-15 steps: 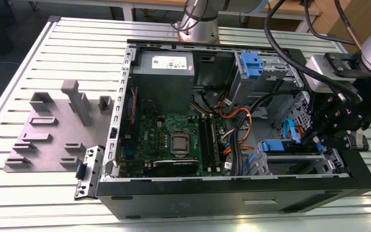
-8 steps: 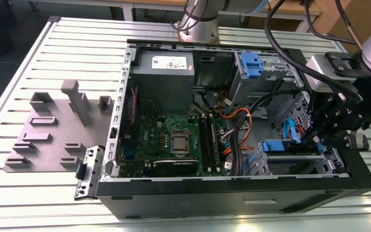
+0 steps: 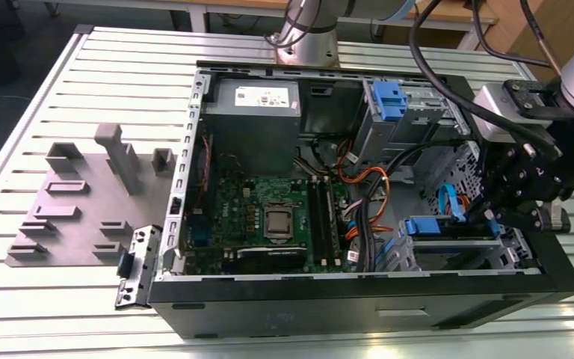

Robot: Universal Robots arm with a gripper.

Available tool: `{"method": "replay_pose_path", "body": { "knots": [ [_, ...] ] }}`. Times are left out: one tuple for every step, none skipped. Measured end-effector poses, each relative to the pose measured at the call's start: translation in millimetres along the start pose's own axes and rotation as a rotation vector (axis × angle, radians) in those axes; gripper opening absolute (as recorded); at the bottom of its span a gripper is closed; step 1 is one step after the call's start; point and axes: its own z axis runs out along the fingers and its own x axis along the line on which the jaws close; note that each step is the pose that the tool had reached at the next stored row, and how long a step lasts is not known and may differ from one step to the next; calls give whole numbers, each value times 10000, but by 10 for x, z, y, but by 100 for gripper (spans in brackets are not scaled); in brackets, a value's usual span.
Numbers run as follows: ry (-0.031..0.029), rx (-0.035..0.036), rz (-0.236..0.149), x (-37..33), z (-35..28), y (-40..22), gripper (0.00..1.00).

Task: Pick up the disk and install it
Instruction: 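Insert the second disk wire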

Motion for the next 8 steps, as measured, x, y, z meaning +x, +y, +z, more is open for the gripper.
{"method": "replay_pose_path", "body": {
  "knots": [
    [-9,0,0,4,0,0,17],
    [-12,0,0,8,-1,0,17],
    [-15,0,0,12,-2,-1,17],
    [-20,0,0,16,-2,-1,17],
    [-29,-1,0,19,-1,-1,17],
    [-39,-2,0,22,-2,-1,17],
    [-65,-2,0,25,-2,-1,17],
    [-88,-3,0,28,-2,-1,17]
  ]
}}
